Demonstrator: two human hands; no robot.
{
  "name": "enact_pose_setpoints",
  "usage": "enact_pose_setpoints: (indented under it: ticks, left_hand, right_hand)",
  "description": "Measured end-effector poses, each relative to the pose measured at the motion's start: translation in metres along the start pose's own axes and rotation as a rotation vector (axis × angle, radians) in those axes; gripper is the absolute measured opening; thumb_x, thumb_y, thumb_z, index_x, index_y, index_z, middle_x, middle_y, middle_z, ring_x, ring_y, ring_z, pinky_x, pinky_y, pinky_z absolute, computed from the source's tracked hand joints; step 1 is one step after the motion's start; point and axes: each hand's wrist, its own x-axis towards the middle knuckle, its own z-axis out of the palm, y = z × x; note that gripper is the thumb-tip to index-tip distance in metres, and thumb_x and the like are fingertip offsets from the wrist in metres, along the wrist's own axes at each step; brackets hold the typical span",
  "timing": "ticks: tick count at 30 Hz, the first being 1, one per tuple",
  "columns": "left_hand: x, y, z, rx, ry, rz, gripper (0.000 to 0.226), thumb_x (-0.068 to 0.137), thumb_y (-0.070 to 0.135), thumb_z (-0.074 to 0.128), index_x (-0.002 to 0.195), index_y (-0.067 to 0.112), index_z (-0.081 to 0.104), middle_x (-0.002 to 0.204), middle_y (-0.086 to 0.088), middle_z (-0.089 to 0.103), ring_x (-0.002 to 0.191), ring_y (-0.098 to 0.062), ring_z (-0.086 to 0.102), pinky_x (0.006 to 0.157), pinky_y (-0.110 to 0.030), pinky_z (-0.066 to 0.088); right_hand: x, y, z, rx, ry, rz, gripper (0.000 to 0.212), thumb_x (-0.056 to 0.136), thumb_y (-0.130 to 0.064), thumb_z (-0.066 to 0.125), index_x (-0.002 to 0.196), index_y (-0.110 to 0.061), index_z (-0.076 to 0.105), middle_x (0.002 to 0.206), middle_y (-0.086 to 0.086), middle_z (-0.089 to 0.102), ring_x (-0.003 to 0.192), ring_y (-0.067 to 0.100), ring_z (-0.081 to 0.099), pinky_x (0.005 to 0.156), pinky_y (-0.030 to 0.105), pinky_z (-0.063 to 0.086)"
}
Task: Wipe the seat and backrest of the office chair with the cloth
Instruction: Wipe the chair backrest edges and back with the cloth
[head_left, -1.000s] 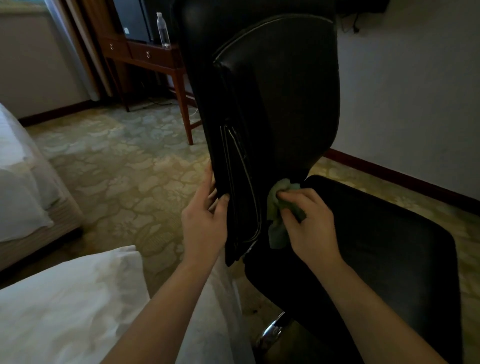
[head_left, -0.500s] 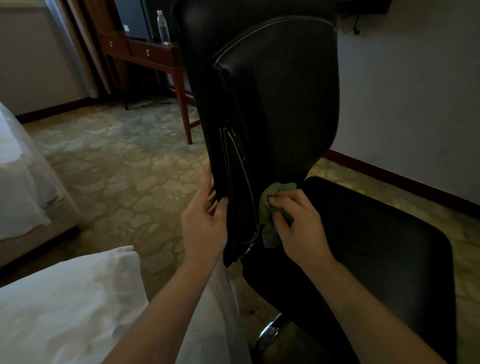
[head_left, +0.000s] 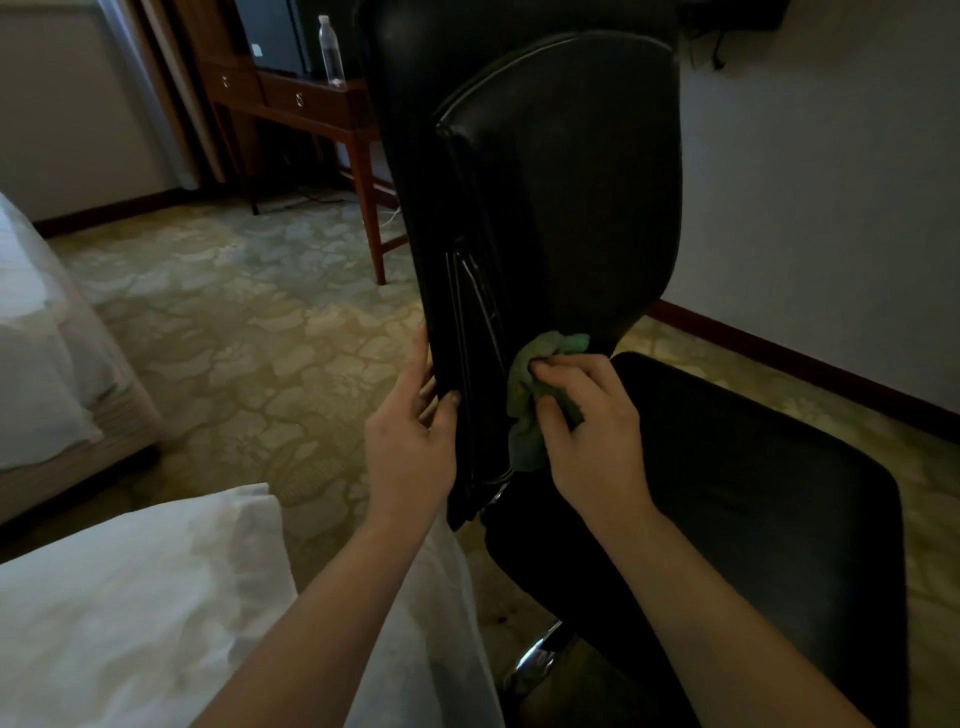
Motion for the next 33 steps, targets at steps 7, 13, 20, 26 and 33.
enact_pose_setpoints:
  ticks: [7, 13, 20, 26, 33]
  left_hand:
    - [0.000, 0.001, 0.001, -0.006, -0.006, 0.029, 0.068, 0.098, -0.002, 0.057, 0.151, 0.034, 0.034, 0.124, 0.027, 0.058, 0.116, 0.013, 0.058, 0.092, -0.009, 0.048]
    - [0.000, -0.001, 0.000, 0.001, -0.015, 0.029, 0.070, 0.098, -0.002, 0.058, 0.153, 0.034, 0.035, 0.131, 0.019, 0.060, 0.122, 0.007, 0.058, 0.098, -0.016, 0.049]
    - [-0.001, 0.000, 0.001, 0.004, -0.007, 0.040, 0.071, 0.098, -0.004, 0.056, 0.150, 0.038, 0.033, 0.126, 0.024, 0.061, 0.120, 0.009, 0.058, 0.098, -0.017, 0.050]
    - [0.000, -0.005, -0.001, 0.041, -0.008, 0.052, 0.070, 0.098, 0.000, 0.058, 0.153, 0.036, 0.033, 0.129, 0.018, 0.062, 0.122, 0.006, 0.058, 0.101, -0.022, 0.050]
    - [-0.001, -0.003, -0.001, 0.034, -0.018, 0.041, 0.072, 0.099, 0.002, 0.058, 0.150, 0.045, 0.032, 0.140, 0.009, 0.059, 0.123, 0.004, 0.058, 0.100, -0.020, 0.050]
  right_hand:
    - [-0.026, 0.026, -0.005, -0.094, -0.149, 0.059, 0.024, 0.090, 0.004, 0.064, 0.111, -0.007, 0.070, 0.108, -0.008, 0.052, 0.100, 0.002, 0.055, 0.092, 0.015, 0.047]
    - [-0.022, 0.030, -0.021, -0.156, -0.095, 0.090, 0.026, 0.092, 0.002, 0.061, 0.114, -0.009, 0.067, 0.110, -0.005, 0.053, 0.100, 0.011, 0.057, 0.090, 0.026, 0.051]
    - [-0.004, 0.003, -0.005, -0.044, -0.030, 0.030, 0.026, 0.091, 0.003, 0.060, 0.114, -0.009, 0.067, 0.113, -0.005, 0.053, 0.104, 0.007, 0.057, 0.094, 0.015, 0.047]
    - [-0.029, 0.021, 0.006, -0.082, -0.053, 0.051, 0.025, 0.089, 0.006, 0.062, 0.111, -0.006, 0.068, 0.111, -0.007, 0.050, 0.103, 0.005, 0.055, 0.094, 0.014, 0.046]
    - [-0.044, 0.047, -0.015, -0.271, -0.216, 0.011, 0.025, 0.088, 0.006, 0.065, 0.110, -0.004, 0.071, 0.110, 0.009, 0.062, 0.099, 0.024, 0.062, 0.086, 0.040, 0.057]
